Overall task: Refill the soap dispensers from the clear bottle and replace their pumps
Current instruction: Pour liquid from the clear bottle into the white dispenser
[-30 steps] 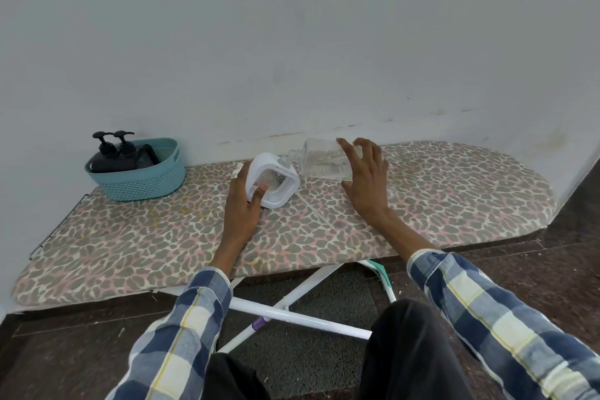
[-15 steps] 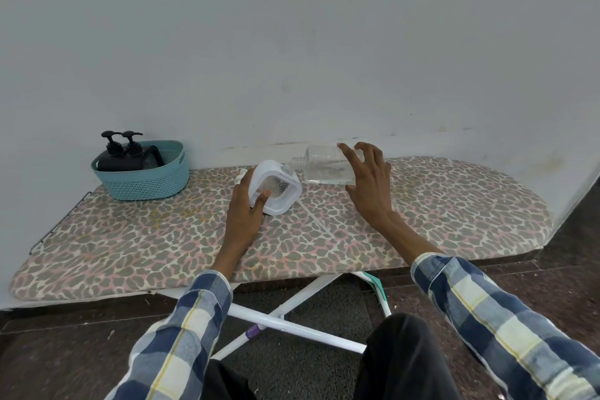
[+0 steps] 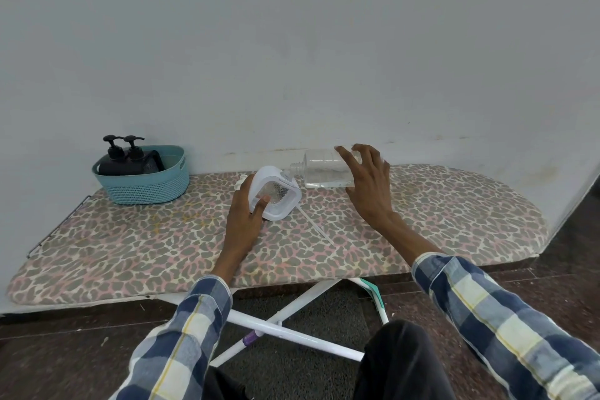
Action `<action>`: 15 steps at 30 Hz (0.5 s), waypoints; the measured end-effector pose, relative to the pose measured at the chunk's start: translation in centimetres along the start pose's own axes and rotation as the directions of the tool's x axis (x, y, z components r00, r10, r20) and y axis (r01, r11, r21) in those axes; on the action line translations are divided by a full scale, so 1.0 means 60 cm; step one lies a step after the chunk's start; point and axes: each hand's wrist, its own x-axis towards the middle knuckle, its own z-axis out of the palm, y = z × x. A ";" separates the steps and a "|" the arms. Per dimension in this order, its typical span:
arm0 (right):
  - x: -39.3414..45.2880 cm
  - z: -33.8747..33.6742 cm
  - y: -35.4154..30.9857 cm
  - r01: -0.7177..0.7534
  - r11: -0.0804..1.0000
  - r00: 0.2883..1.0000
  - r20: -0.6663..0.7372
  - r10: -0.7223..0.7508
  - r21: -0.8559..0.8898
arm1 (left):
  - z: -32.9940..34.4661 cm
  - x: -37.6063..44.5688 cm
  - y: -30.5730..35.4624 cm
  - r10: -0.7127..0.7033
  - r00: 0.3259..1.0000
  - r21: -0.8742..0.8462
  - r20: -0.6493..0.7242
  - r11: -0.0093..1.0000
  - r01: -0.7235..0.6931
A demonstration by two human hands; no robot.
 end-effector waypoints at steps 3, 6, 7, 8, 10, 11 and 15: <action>0.003 -0.002 -0.002 0.006 1.000 1.000 0.000 -0.006 -0.007 | 0.000 0.000 0.002 0.000 1.000 -0.002 -0.001 1.000 0.000; 0.006 -0.005 -0.003 0.023 1.000 1.000 0.004 -0.023 -0.019 | 0.000 -0.001 0.004 -0.009 1.000 -0.013 -0.006 1.000 0.009; 0.008 -0.006 -0.003 0.027 0.999 1.000 0.006 -0.027 -0.025 | 0.000 -0.002 0.004 -0.008 1.000 -0.016 -0.007 1.000 0.008; 0.010 -0.008 -0.003 0.030 0.999 1.000 0.009 -0.030 -0.032 | 0.000 -0.002 0.004 -0.009 1.000 -0.022 -0.006 1.000 0.008; 0.012 -0.009 -0.003 0.036 0.998 0.999 0.011 -0.036 -0.043 | -0.001 -0.003 0.004 -0.019 1.000 -0.036 -0.002 0.999 0.018; 0.013 -0.010 -0.002 0.039 0.998 0.999 0.013 -0.038 -0.047 | -0.001 -0.003 0.004 -0.023 1.000 -0.038 0.000 0.999 0.023; 0.014 -0.011 -0.002 0.040 0.998 0.999 0.020 -0.039 -0.051 | -0.002 -0.005 0.008 -0.024 1.000 -0.053 0.002 0.998 0.024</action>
